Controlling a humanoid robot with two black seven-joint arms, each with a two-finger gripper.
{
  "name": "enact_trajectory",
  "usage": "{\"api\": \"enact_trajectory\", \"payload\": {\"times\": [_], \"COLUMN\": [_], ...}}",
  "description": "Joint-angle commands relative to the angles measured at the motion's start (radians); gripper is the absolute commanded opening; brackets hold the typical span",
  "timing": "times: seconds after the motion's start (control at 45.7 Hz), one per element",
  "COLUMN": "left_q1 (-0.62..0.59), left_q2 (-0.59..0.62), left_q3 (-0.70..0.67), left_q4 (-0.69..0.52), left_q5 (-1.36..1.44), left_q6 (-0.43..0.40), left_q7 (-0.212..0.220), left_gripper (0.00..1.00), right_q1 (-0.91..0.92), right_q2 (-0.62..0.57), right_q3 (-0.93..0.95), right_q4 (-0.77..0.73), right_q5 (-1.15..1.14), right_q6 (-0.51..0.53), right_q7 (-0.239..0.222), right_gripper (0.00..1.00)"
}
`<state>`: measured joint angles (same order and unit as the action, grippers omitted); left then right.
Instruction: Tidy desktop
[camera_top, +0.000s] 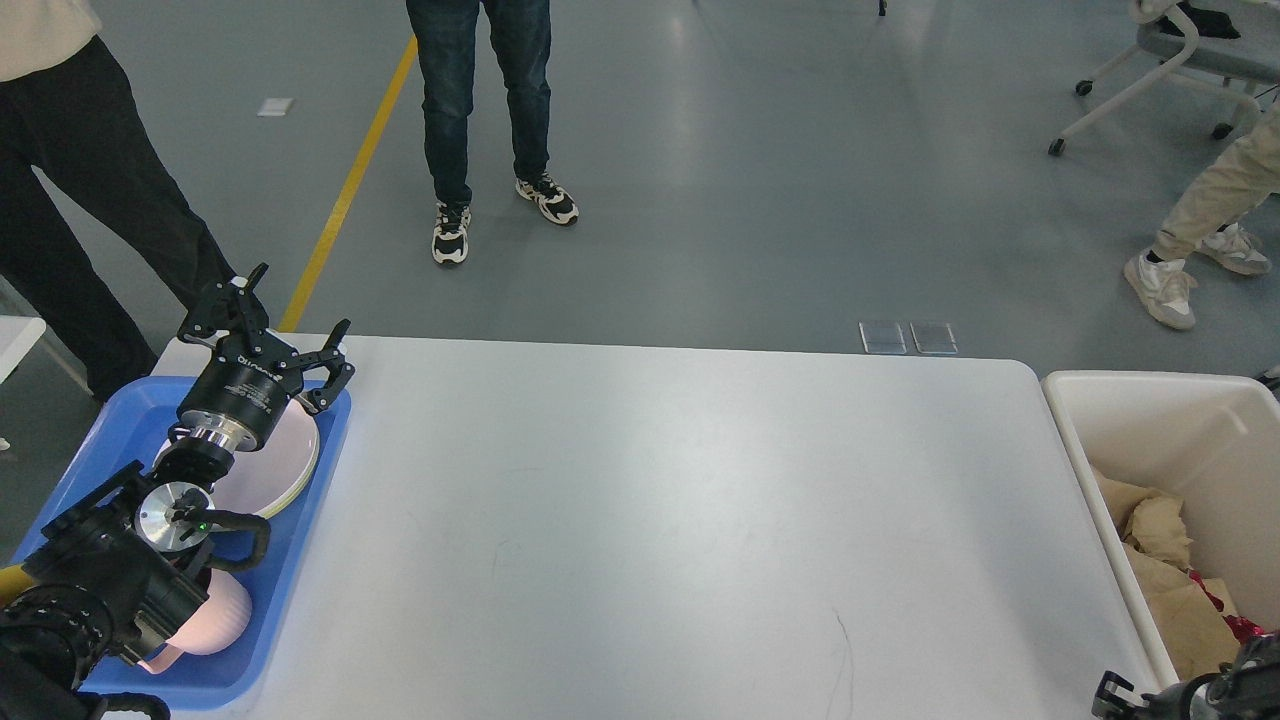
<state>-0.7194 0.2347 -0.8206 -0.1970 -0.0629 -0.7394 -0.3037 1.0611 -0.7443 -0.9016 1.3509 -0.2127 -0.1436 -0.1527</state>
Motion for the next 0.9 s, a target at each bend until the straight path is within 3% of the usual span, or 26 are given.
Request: {"api": "enact_trajectory", "payload": {"times": [0.0, 0.153, 0.263, 0.416, 0.613, 0.722, 0.876], "left_q1": [0.000, 0.000, 0.000, 0.000, 0.000, 0.000, 0.000], "left_q2": [0.000, 0.000, 0.000, 0.000, 0.000, 0.000, 0.000], "left_q3": [0.000, 0.000, 0.000, 0.000, 0.000, 0.000, 0.000], "left_q4": [-0.001, -0.001, -0.001, -0.001, -0.001, 0.002, -0.001], "left_q5": [0.000, 0.000, 0.000, 0.000, 0.000, 0.000, 0.000], "left_q6": [0.000, 0.000, 0.000, 0.000, 0.000, 0.000, 0.000], "left_q7": [0.000, 0.000, 0.000, 0.000, 0.000, 0.000, 0.000], "left_gripper": [1.00, 1.00, 1.00, 1.00, 1.00, 1.00, 1.00], "right_q1": [0.014, 0.065, 0.236, 0.672, 1.310, 1.419, 1.459], "right_q2": [-0.009, -0.039, -0.134, -0.199, -0.124, -0.064, -0.015], "right_q3": [-0.002, -0.013, -0.025, -0.144, -0.405, -0.404, -0.405], "right_q4": [0.004, 0.027, 0.086, 0.111, 0.076, -0.027, -0.122], "right_q5": [-0.004, -0.005, -0.020, -0.103, -0.264, -0.350, -0.372], "right_q6": [0.002, 0.012, 0.074, 0.297, 0.717, 0.918, 1.030], "right_q7": [-0.001, -0.001, -0.021, -0.129, -0.148, -0.146, -0.143], "right_gripper": [0.00, 0.00, 0.00, 0.00, 0.00, 0.00, 0.00]}}
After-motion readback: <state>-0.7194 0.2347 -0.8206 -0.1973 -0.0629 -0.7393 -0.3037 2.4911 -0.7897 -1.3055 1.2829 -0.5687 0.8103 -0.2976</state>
